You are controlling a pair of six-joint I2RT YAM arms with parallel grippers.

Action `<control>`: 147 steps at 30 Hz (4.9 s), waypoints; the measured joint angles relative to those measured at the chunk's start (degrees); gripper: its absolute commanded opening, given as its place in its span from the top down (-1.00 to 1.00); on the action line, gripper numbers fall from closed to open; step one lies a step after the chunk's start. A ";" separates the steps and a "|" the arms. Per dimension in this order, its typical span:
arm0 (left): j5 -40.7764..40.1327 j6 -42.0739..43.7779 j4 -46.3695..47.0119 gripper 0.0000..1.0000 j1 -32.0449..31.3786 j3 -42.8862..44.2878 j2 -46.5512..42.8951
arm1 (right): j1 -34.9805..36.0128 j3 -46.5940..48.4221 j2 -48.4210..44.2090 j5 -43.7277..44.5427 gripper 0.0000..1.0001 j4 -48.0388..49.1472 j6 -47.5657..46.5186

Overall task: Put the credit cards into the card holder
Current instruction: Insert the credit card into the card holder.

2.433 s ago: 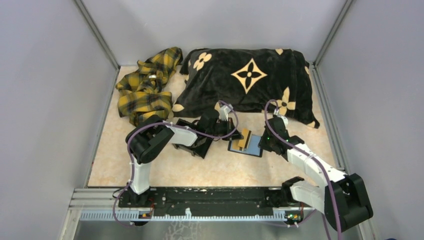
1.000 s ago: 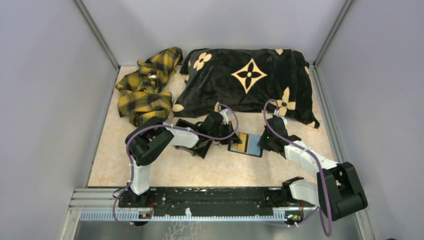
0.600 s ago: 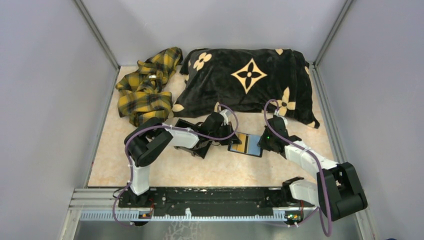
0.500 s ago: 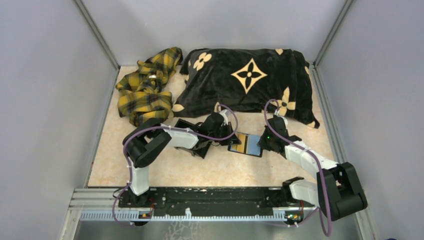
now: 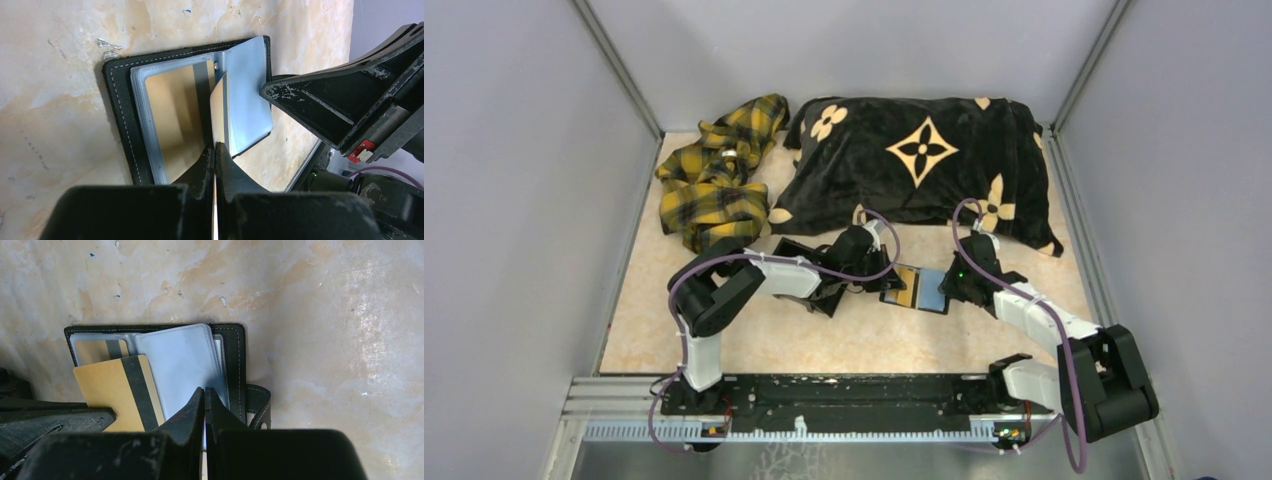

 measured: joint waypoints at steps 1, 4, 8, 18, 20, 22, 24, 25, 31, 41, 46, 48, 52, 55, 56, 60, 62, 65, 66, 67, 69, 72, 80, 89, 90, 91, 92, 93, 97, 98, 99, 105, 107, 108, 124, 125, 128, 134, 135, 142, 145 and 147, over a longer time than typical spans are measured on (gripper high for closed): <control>0.13 0.00 -0.11 1.00 0.00 0.28 0.20 | 0.00 0.00 0.00 0.00 1.00 0.02 0.00; 0.48 0.04 -1.07 1.00 -0.04 1.75 1.16 | 0.00 0.00 0.00 -0.02 1.00 0.02 0.00; 0.96 0.26 -2.49 1.00 -0.04 3.89 2.34 | -0.04 -0.02 0.02 -0.04 1.00 0.07 0.00; 0.70 0.39 -3.10 1.00 -0.04 4.68 2.75 | -0.37 -0.09 0.02 -0.44 1.00 0.17 -0.04; 0.68 0.22 -2.43 1.00 -0.04 4.39 2.80 | -0.46 -0.11 0.02 -0.50 1.00 0.22 -0.04; 0.52 -0.15 -1.57 1.00 -0.04 3.96 2.93 | -0.52 -0.15 0.02 -0.61 1.00 0.31 -0.07; 0.37 -0.76 -0.42 1.00 -0.02 3.41 3.08 | -0.74 -0.33 0.02 -0.81 1.00 0.63 -0.07; 0.31 -1.11 0.20 1.00 -0.02 3.15 3.21 | -0.76 -0.35 0.02 -0.87 1.00 0.74 -0.04; -0.02 -3.04 3.28 1.00 0.02 1.81 3.52 | -0.87 -0.37 0.09 -0.92 1.00 0.92 -0.09; -0.94 -6.84 8.68 1.00 0.02 -1.40 3.52 | -1.11 -0.39 0.28 -1.20 1.00 1.29 -0.09; -1.68 -8.37 10.82 1.00 0.00 -2.67 3.52 | -1.14 -0.44 0.39 -1.22 1.00 1.66 -0.09; -2.05 -8.94 11.50 1.00 -0.09 -3.08 3.52 | -1.14 -0.59 0.42 -1.22 1.00 1.97 -0.07; -2.71 -9.81 12.55 1.00 -0.59 -3.63 3.52 | -1.22 -0.76 0.39 -1.33 1.00 2.45 -0.07; -3.58 -10.54 13.79 1.00 -0.87 -4.31 3.52 | -1.22 -0.76 0.39 -1.33 1.00 2.45 -0.07; -3.85 -10.80 14.19 1.00 -0.96 -4.50 3.52 | -1.22 -0.76 0.39 -1.33 1.00 2.45 -0.07; -4.81 -12.07 15.58 1.00 -1.36 -5.29 3.52 | -1.22 -0.79 0.39 -1.33 1.00 2.56 -0.07; -5.33 -12.74 16.04 1.00 -1.57 -5.53 3.52 | -1.25 -0.79 0.39 -1.33 1.00 2.56 -0.07; -6.01 -13.29 16.50 1.00 -2.03 -5.60 3.63 | -1.25 -0.79 0.39 -1.33 1.00 2.56 -0.07; -6.23 -13.44 16.79 1.00 -2.25 -5.60 3.78 | -1.25 -0.79 0.39 -1.33 1.00 2.56 -0.07; -6.40 -13.62 17.07 1.00 -2.43 -5.60 3.98 | -1.25 -0.79 0.39 -1.33 1.00 2.56 -0.07; -6.86 -14.25 17.49 1.00 -2.75 -5.60 4.26 | -1.25 -0.79 0.39 -1.33 1.00 2.56 -0.07; -7.50 -14.62 17.94 1.00 -3.26 -5.60 4.48 | -1.27 -0.81 0.39 -1.33 1.00 2.56 -0.07; -7.65 -15.02 19.61 0.77 -3.69 -5.46 5.70 | -1.44 -0.90 0.33 -1.60 1.00 2.69 -0.07; -6.93 -14.34 17.97 0.16 -4.48 -2.38 7.04 | -1.44 -0.85 -1.57 -1.33 0.57 0.24 -0.79; -6.91 -14.14 17.62 0.11 -4.55 -2.05 7.04 | -1.44 -0.81 -1.97 -1.11 0.55 -0.33 -1.01; -6.91 -14.01 17.11 0.06 -4.61 -1.62 7.04 | -1.44 -0.79 -2.36 -0.79 0.54 -0.92 -1.18; -6.82 -13.86 16.68 0.01 -4.66 -1.25 7.02 | -1.49 -0.79 -2.71 -0.44 0.54 -1.57 -1.31; -6.78 -13.68 16.22 -0.05 -4.70 -0.90 6.95 | -1.49 -0.79 -3.02 -0.11 0.54 -2.27 -1.44; -6.64 -12.35 13.00 -0.19 -4.94 0.66 6.23 | -1.49 -0.79 -3.72 0.92 0.54 -3.87 -1.60; -6.62 -11.87 12.13 -0.21 -4.98 1.09 6.12 | -1.49 -0.79 -3.80 1.11 0.54 -4.04 -1.57; -6.60 -11.45 10.78 -0.24 -5.07 1.75 5.92 | -1.51 -0.79 -3.82 1.25 0.54 -4.15 -1.57; -7.06 -8.22 1.99 -0.26 -5.22 5.92 5.22 | -1.51 -0.79 -3.85 1.75 0.55 -4.79 -1.57; -7.50 -7.17 -0.94 -0.27 -5.33 7.13 5.07 | -1.51 -0.79 -3.82 1.84 0.56 -4.90 -1.57; -7.69 -6.62 -2.25 -0.27 -5.35 7.72 4.96 | -1.51 -0.79 -3.82 1.90 0.58 -4.92 -1.57; -8.59 -0.46 -14.08 -0.52 -6.16 13.38 4.52 | -1.51 -0.79 -3.82 1.97 0.76 -4.87 -1.51; -8.72 -0.26 -14.21 -0.52 -6.21 13.38 4.48 | -1.51 -0.79 -3.82 1.97 0.75 -4.83 -1.51; -9.38 0.48 -15.26 -0.52 -6.29 13.38 4.00 | -1.51 -0.79 -3.82 1.97 0.75 -4.76 -1.40; -10.88 1.36 -17.57 -0.57 -6.29 13.20 2.82 | -1.49 -0.79 -3.82 1.95 0.76 -4.61 -1.36; -11.06 1.46 -17.86 -0.58 -6.29 13.18 2.64 | -1.51 -0.79 -3.82 1.95 0.76 -4.61 -1.36; -11.45 2.03 -18.29 -0.63 -6.29 12.72 1.97 | -1.49 -0.81 -3.74 1.84 0.81 -4.50 -1.36; -11.50 2.12 -18.12 -0.65 -6.32 12.52 1.62 | -1.49 -0.81 -3.61 1.64 0.83 -4.11 -1.33; -11.76 2.27 -18.43 -0.66 -6.23 12.28 1.25 | -1.51 -0.87 -3.34 1.55 0.84 -3.56 -1.33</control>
